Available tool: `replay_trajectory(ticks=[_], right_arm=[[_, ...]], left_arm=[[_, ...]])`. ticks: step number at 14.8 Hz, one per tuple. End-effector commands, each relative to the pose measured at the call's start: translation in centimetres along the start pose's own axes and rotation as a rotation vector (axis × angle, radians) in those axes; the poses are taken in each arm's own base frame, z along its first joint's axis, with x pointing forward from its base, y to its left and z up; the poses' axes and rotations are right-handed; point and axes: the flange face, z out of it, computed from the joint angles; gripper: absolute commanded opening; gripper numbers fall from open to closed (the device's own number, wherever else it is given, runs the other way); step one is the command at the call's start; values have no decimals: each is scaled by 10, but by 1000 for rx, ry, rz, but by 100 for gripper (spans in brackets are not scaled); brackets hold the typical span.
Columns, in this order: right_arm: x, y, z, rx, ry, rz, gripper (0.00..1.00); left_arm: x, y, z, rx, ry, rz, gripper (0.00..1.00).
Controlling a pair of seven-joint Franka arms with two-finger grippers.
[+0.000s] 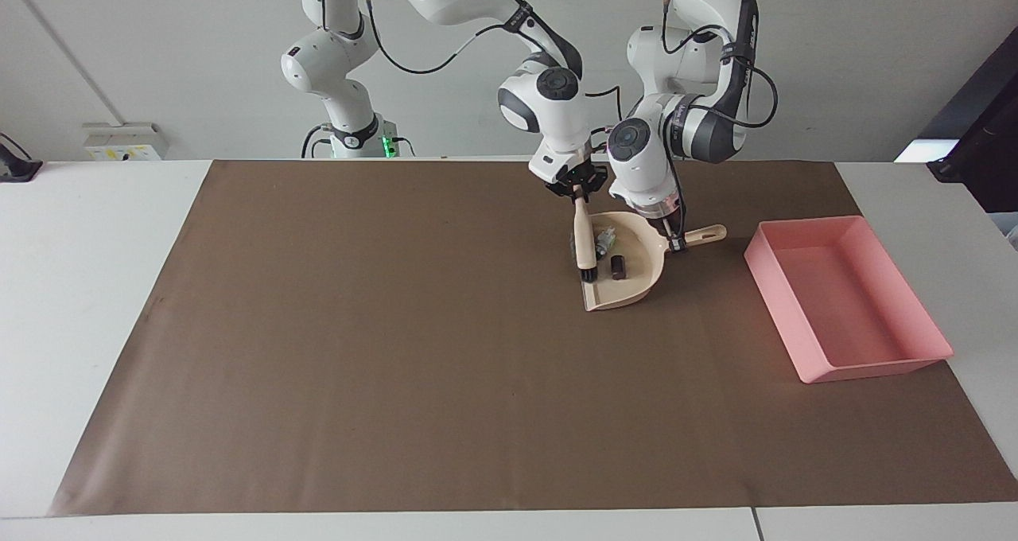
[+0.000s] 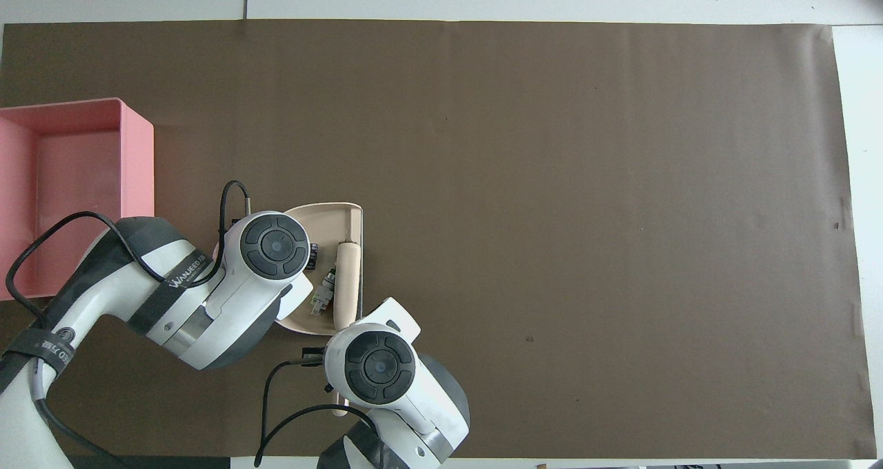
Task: Clean e-waste and dump in bin
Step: 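Sweep the e-waste items into the dustpan with the right gripper's brush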
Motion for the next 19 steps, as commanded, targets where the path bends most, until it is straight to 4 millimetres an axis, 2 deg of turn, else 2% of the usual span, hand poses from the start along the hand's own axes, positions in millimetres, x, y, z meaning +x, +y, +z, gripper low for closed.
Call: replay_trajectory(ticks=[1, 5, 6, 8, 11, 13, 15, 17, 19], right_arm=[[9, -16, -3, 77, -8, -7, 0], [9, -16, -4, 70, -17, -4, 0], [8, -14, -10, 59, -34, -3, 0], [3, -17, -37, 47, -66, -7, 0], [9, -9, -85, -11, -45, -23, 0], [10, -2, -115, -71, -21, -30, 0], [11, 14, -153, -142, -12, -15, 0], [22, 42, -197, -210, 17, 8, 0], [43, 85, -253, -255, 40, 52, 0]], left_arm=[[-2, 10, 4, 35, 19, 6, 0], [-16, 0, 12, 57, 65, -31, 0], [-18, -1, 14, 57, 69, -32, 0], [-22, -3, 16, 50, 83, -16, 0], [-28, -8, 14, 32, 122, 33, 0], [-43, -15, 15, 20, 148, 32, 0], [-63, -25, 4, 17, 193, 47, 0], [-94, -38, -9, 10, 214, 49, 0], [-127, -50, -20, -11, 231, 17, 0]])
